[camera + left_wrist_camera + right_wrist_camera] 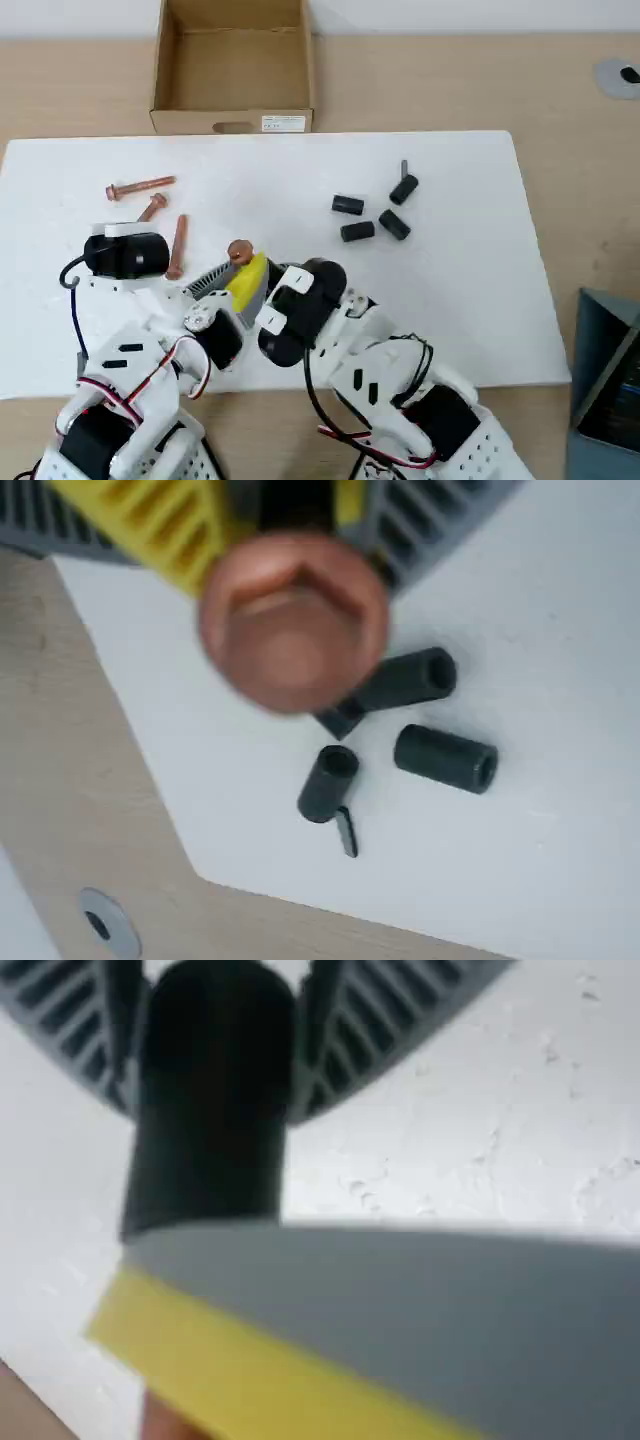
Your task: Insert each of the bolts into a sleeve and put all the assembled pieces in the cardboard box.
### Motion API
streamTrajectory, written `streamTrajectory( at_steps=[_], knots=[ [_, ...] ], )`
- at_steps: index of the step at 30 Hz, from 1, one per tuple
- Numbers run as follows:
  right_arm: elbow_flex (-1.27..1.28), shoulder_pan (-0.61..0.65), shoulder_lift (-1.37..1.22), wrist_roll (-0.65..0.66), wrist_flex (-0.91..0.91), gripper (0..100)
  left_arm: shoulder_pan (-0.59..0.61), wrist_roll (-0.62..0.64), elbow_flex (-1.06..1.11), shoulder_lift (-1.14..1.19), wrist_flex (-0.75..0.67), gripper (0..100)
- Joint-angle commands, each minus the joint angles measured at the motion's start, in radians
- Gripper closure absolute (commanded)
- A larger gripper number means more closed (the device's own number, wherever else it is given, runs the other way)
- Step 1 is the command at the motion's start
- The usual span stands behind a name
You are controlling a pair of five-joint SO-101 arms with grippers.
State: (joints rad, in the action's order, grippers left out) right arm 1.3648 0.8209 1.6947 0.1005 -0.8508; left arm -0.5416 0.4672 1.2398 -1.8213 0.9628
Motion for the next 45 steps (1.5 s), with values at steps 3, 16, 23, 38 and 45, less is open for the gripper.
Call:
streamTrajectory(
  at_steps=[3,16,23,38,45],
  knots=[
    [-0.045,0.01,0.008,0.003,0.029,98.9,-0.011,-0.02,-0.021,0.002,0.008,78],
    [-0.042,0.01,0.008,0.003,0.029,98.9,0.129,-0.195,-0.092,0.004,0.009,77],
    [-0.042,0.01,0.008,0.003,0.029,98.9,0.15,-0.213,-0.149,0.002,0.009,78],
    [-0.137,-0.321,-0.025,-0.146,-0.029,98.9,0.542,-0.39,-0.008,-0.001,0.009,100],
    [-0.377,-0.463,-0.286,-0.218,-0.051,98.9,0.621,-0.388,0.261,-0.001,0.0,100]
  ],
)
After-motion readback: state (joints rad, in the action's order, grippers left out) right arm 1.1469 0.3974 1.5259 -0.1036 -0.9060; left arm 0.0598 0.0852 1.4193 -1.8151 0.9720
